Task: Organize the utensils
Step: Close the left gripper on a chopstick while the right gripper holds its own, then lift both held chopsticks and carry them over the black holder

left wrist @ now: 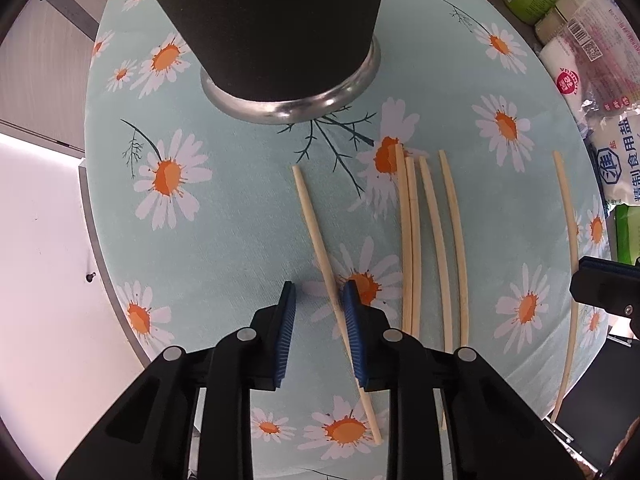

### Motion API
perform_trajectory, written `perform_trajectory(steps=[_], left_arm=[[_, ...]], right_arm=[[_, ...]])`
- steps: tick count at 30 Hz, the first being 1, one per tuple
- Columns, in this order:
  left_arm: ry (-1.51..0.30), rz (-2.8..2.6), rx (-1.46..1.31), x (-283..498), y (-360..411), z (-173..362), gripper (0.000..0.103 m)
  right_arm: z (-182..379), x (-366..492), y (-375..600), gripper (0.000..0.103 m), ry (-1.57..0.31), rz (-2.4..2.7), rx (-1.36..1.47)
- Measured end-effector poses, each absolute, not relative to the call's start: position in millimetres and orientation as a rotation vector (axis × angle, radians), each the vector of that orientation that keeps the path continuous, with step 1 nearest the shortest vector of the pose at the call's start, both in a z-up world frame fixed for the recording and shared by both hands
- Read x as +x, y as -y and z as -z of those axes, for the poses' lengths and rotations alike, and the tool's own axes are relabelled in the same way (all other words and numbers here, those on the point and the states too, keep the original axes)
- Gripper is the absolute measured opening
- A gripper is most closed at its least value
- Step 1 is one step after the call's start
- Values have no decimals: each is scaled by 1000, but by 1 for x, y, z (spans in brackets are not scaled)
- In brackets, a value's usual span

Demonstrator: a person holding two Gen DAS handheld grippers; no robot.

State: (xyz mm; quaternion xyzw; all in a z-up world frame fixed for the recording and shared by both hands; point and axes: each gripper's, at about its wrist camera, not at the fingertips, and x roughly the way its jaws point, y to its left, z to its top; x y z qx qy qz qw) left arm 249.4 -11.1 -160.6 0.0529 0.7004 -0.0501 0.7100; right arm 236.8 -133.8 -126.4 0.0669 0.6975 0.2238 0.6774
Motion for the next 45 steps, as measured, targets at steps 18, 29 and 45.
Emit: perform_trajectory(steps=[18, 29, 45], left_arm=[[-1484, 167, -66, 243, -30, 145, 4], [-1064, 426, -343, 187, -56, 46, 4], [-382, 351, -325, 196, -84, -72, 4]], right_arm=[[127, 238, 117, 6, -1567, -495, 147], [70, 227, 120, 6, -1240, -708, 326], [-46, 261, 107, 6, -612, -792, 330]])
